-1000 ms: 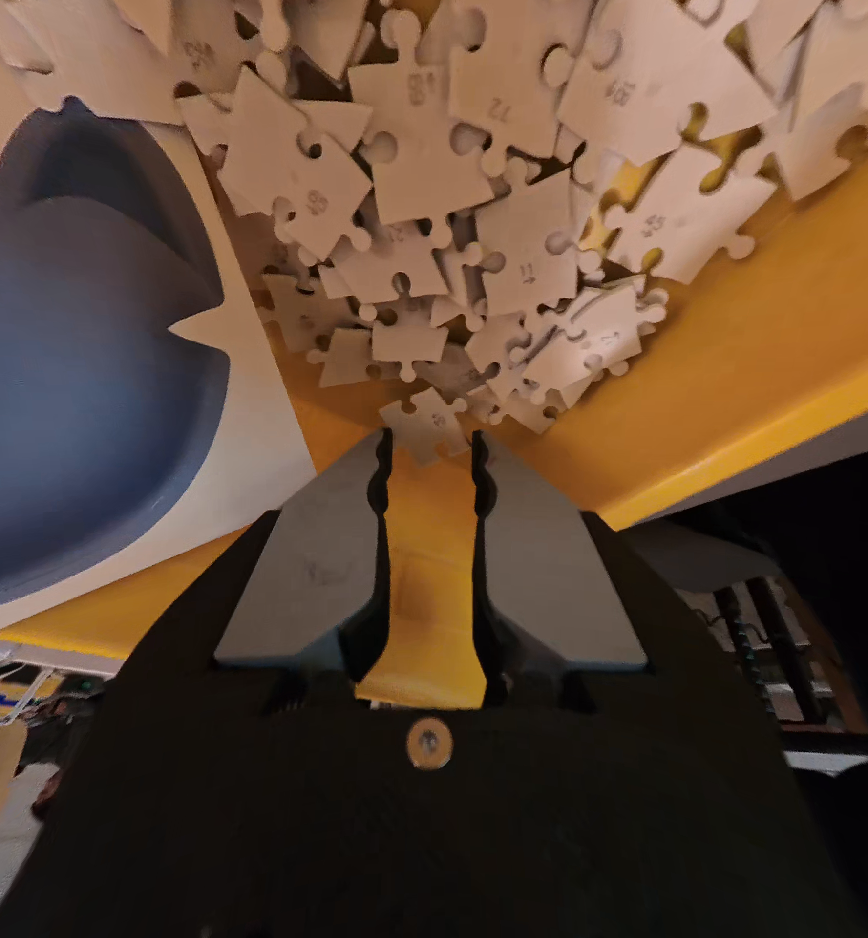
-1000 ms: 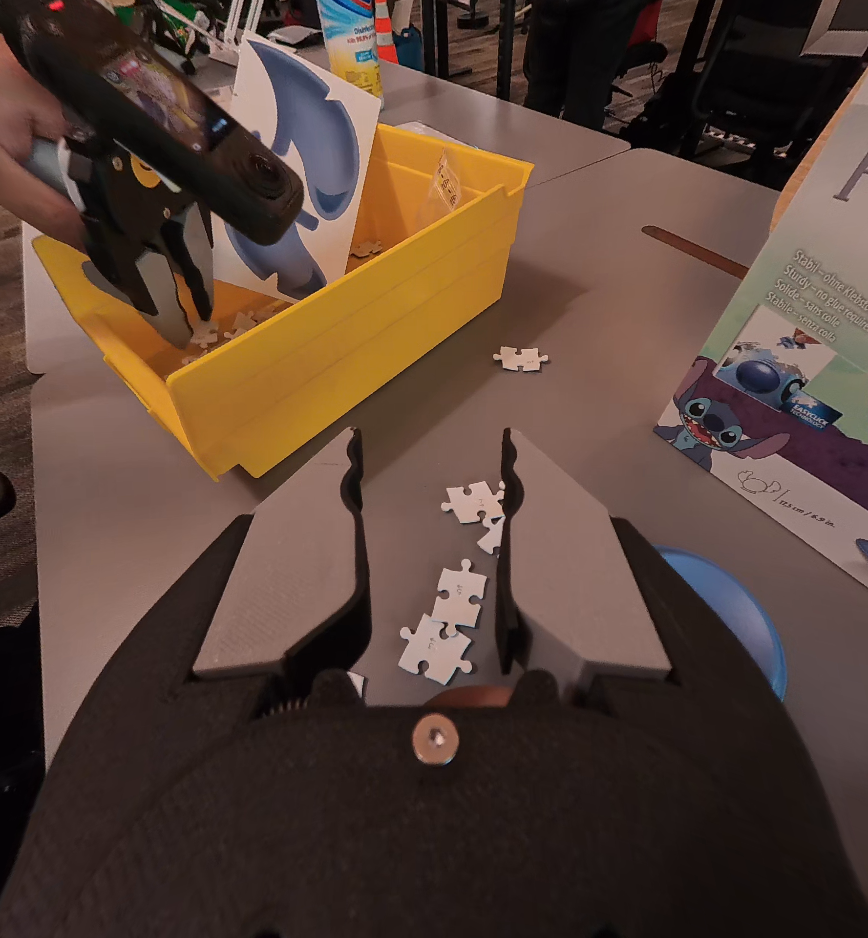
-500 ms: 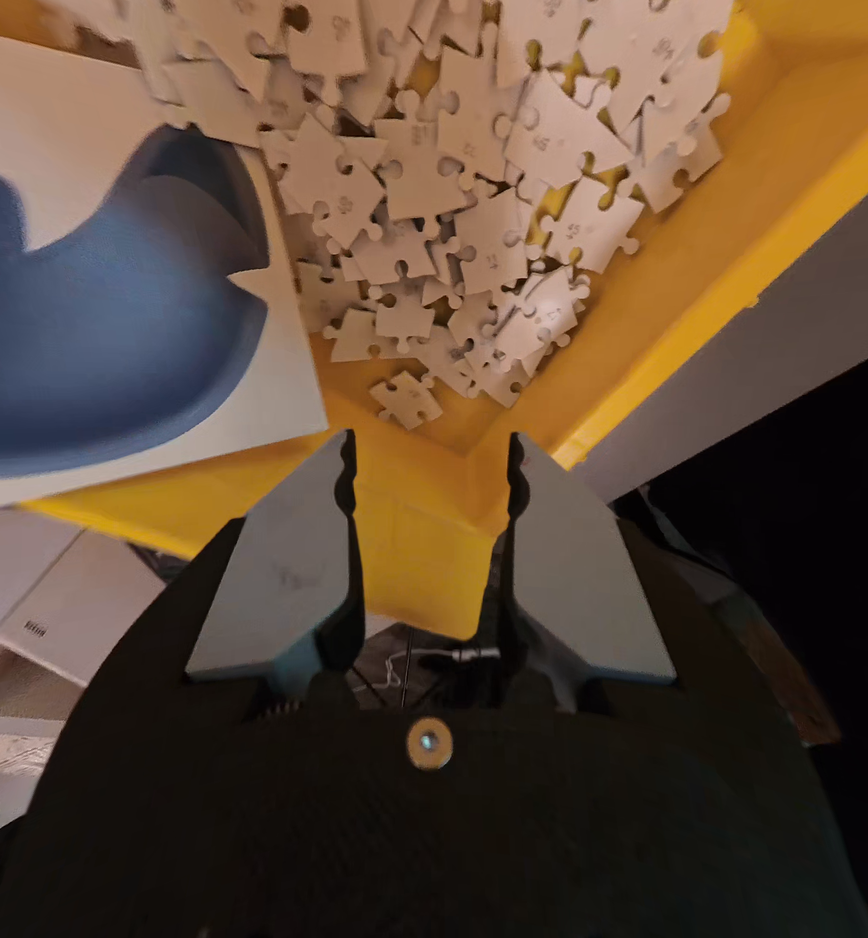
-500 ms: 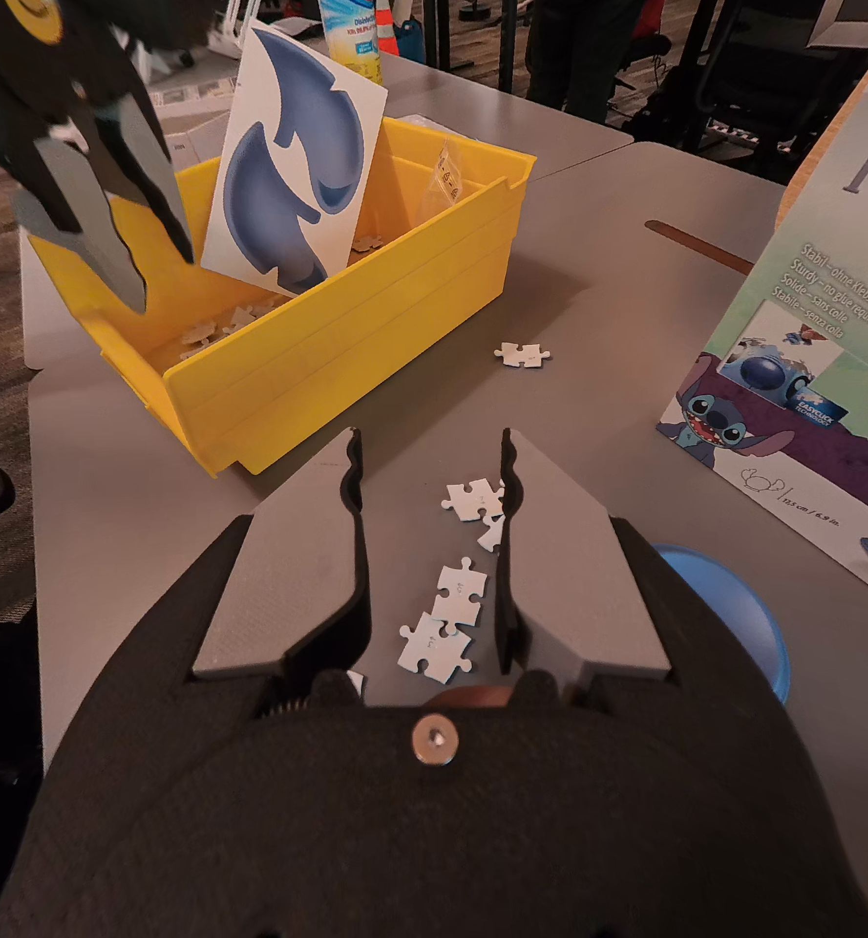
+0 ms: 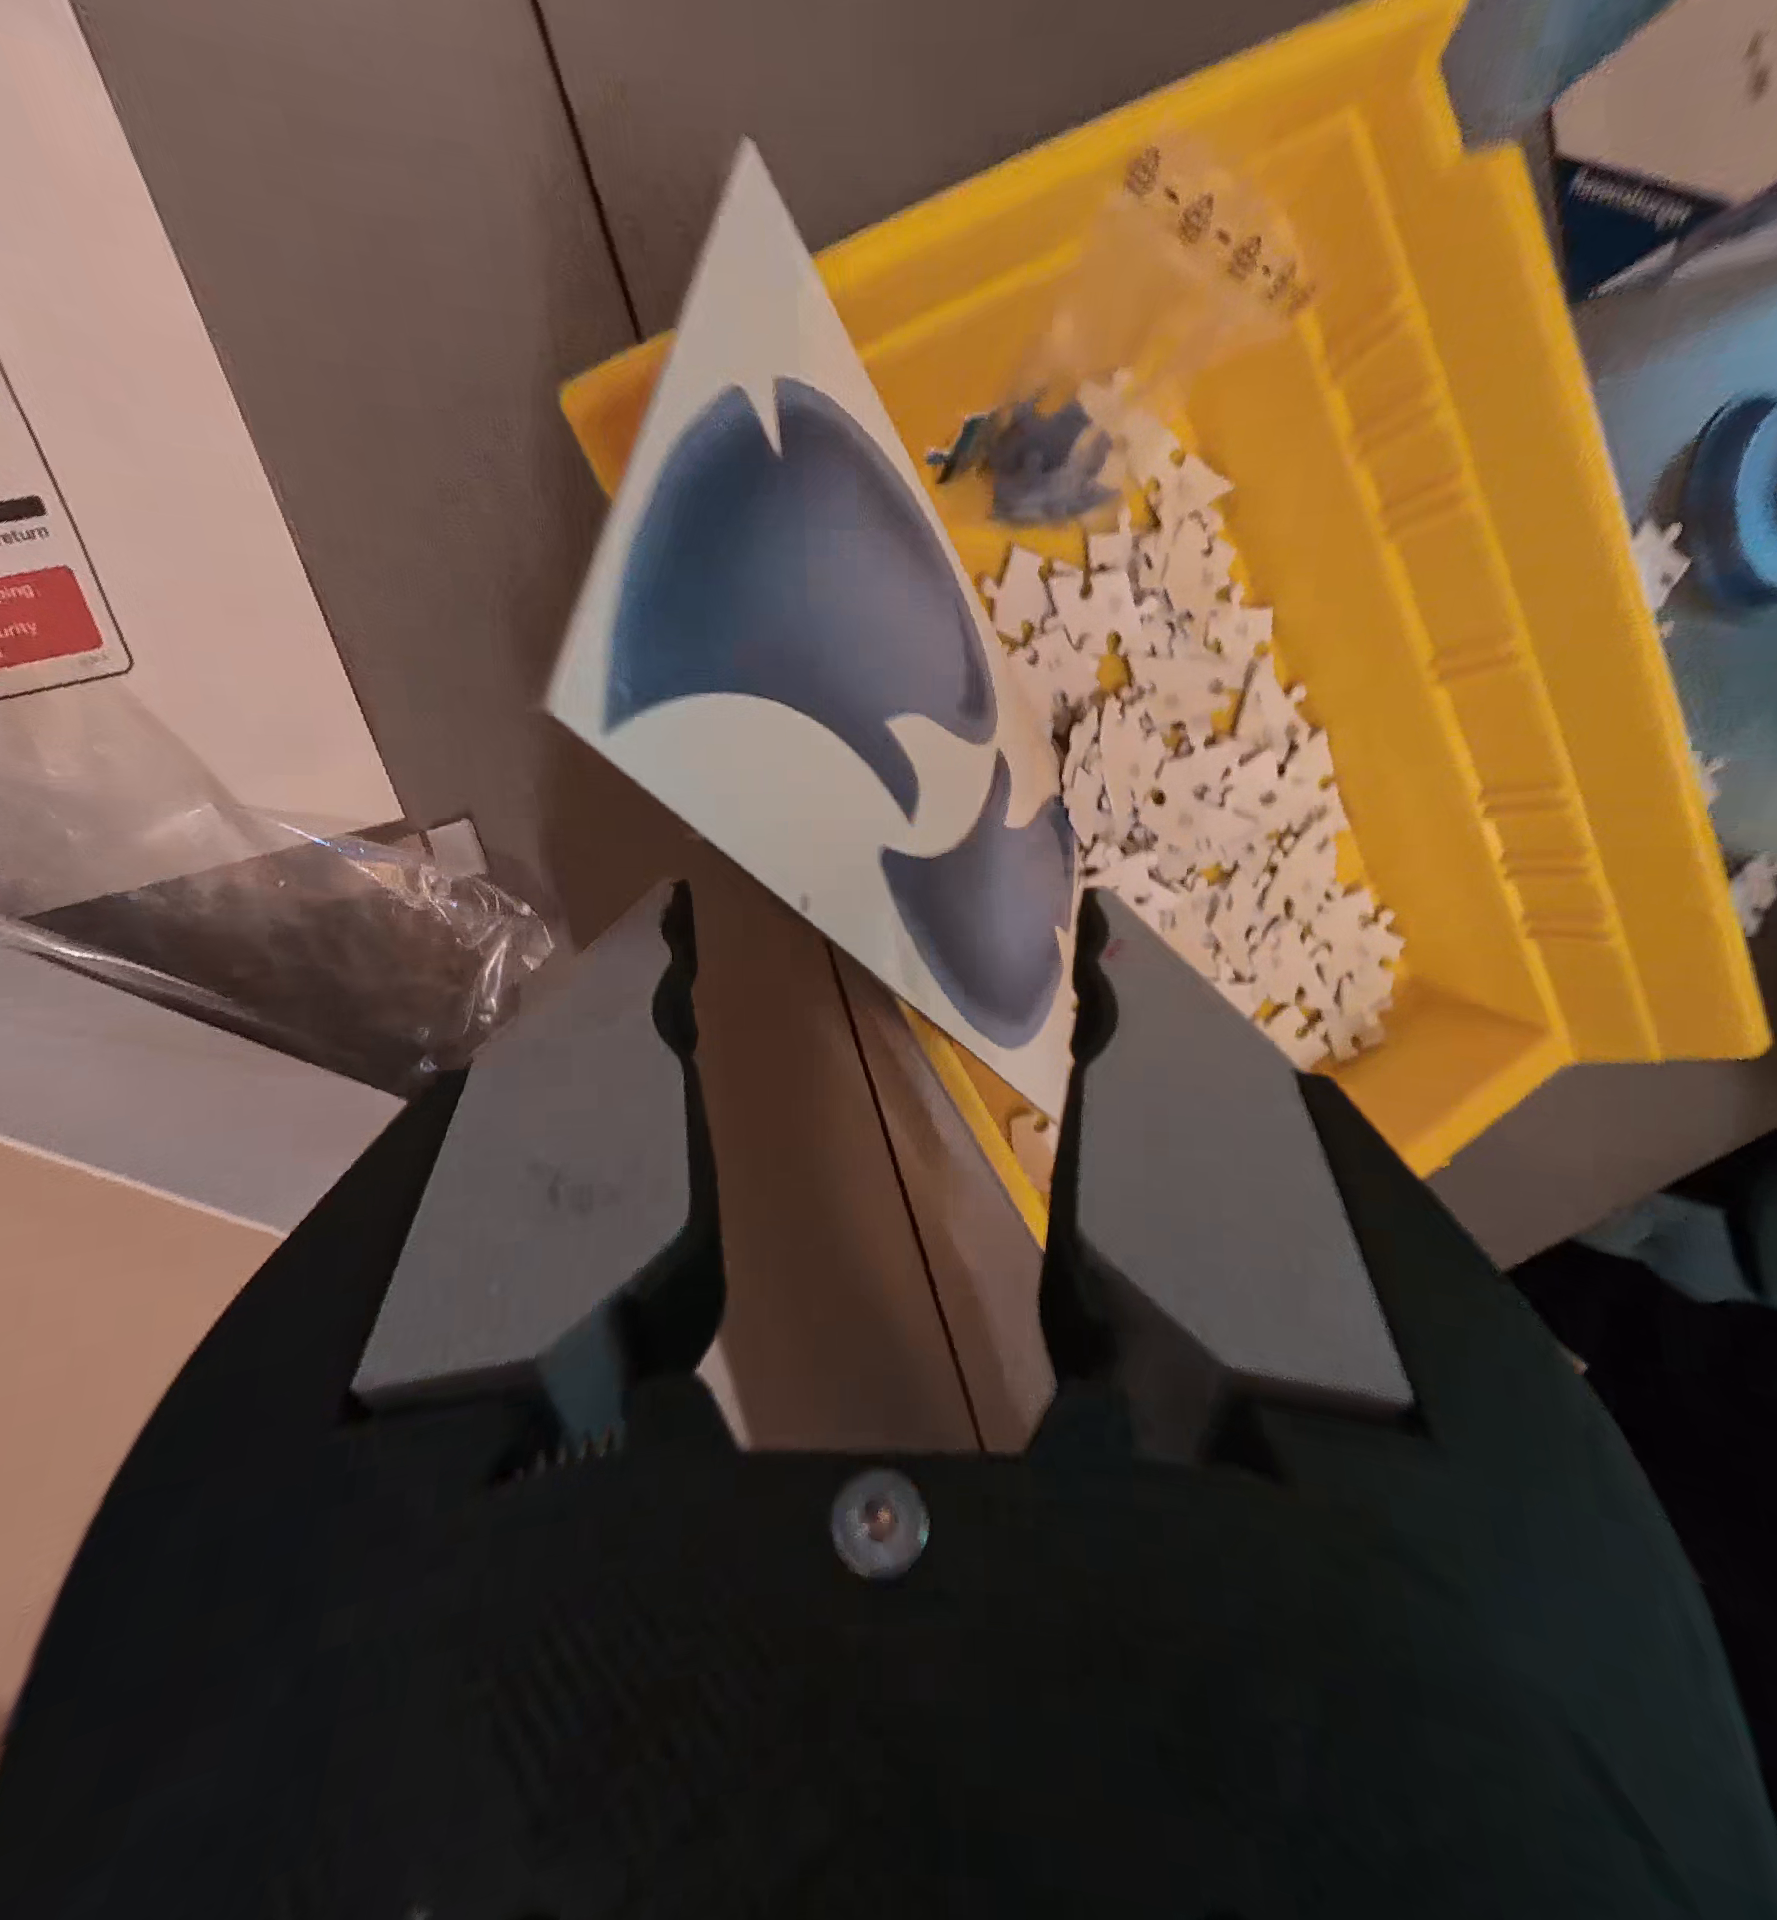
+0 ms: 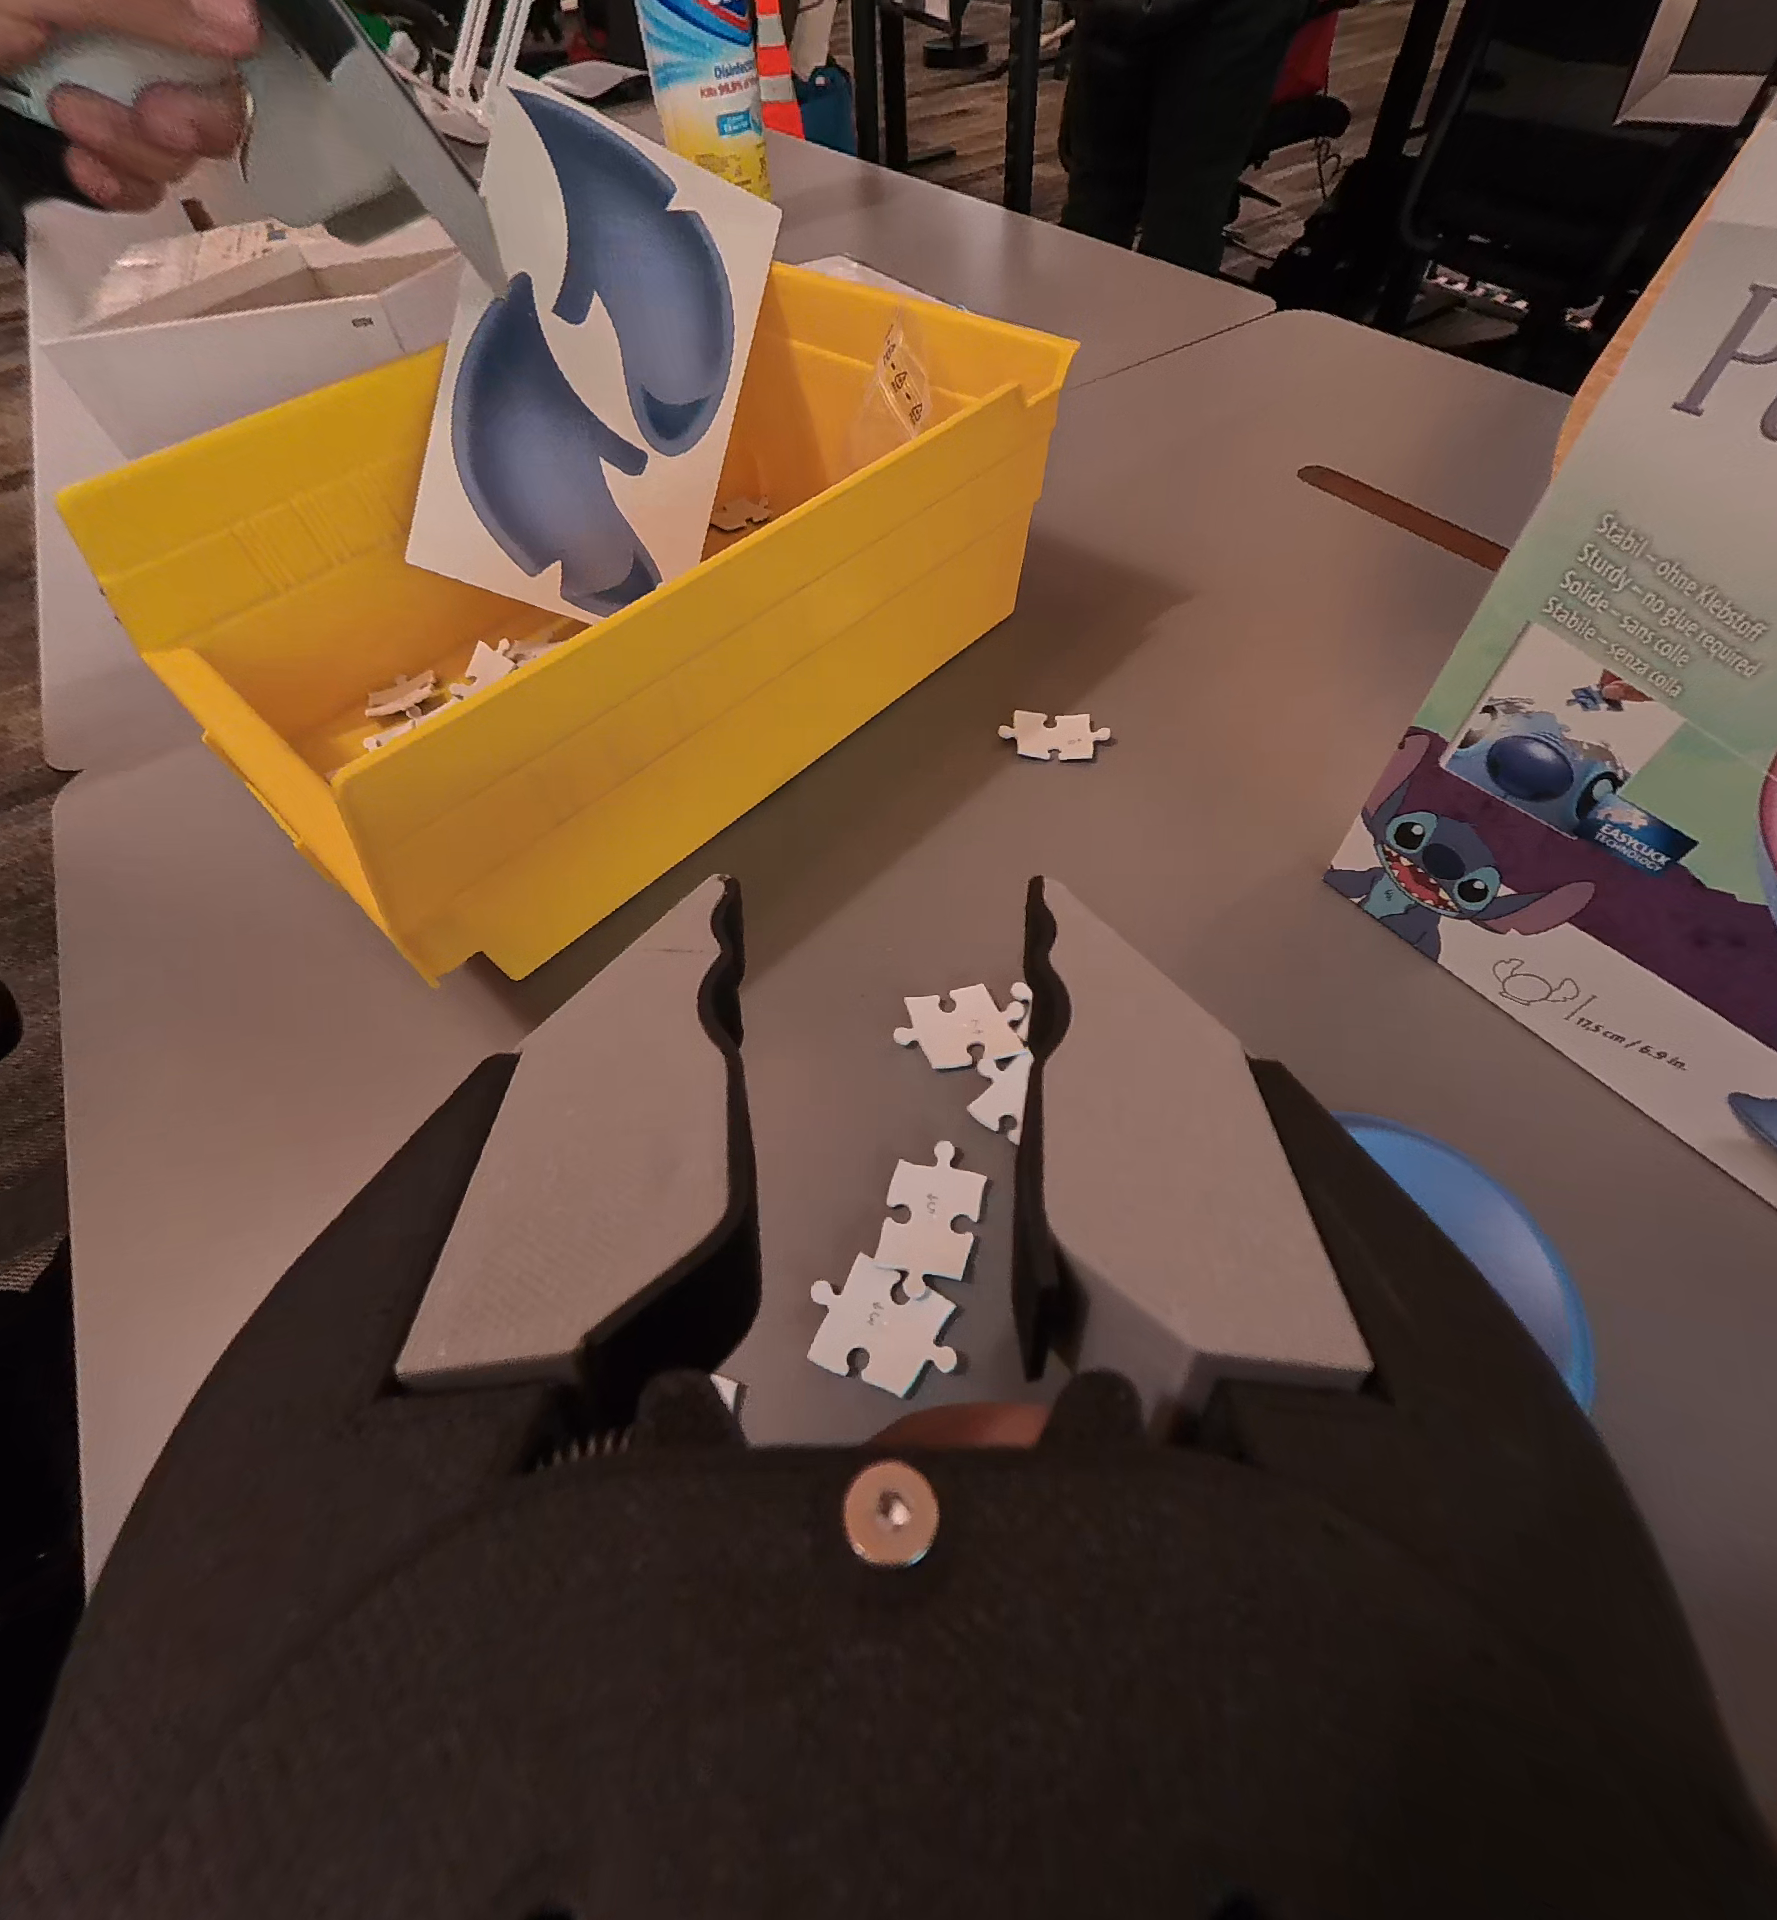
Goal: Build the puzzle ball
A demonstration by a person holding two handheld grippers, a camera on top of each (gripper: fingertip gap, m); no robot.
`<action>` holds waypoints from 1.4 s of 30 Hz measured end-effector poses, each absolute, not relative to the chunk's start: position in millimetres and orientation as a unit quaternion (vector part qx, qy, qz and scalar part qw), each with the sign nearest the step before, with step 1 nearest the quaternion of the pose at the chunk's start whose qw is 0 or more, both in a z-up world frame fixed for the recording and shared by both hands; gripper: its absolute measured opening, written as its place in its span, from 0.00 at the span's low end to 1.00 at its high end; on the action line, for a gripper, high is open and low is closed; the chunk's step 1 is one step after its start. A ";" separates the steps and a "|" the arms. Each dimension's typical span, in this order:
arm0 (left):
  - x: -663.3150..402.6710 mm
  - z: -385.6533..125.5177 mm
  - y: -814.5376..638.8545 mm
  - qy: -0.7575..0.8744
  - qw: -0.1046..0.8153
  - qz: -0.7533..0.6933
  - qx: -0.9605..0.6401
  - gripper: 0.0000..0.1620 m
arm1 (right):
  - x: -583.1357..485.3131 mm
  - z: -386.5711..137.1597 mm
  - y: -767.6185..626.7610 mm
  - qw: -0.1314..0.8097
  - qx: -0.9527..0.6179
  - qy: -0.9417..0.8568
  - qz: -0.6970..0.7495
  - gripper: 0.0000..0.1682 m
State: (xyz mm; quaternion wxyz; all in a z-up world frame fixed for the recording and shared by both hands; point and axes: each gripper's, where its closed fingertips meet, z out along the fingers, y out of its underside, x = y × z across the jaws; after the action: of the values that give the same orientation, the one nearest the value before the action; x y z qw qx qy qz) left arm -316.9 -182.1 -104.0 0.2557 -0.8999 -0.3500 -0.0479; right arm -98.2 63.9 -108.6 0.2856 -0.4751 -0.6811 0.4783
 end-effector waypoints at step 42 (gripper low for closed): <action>-360.4 -72.0 -107.6 0.207 0.464 0.094 -0.856 0.03 | -114.1 -152.3 75.5 0.202 -0.527 -0.674 0.476 0.29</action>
State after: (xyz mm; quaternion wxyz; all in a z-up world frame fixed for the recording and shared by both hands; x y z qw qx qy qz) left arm -360.4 -107.6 -72.0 0.4636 -0.8564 0.2067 0.0939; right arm -114.1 75.5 -152.3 0.2022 -0.5274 -0.6738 0.4764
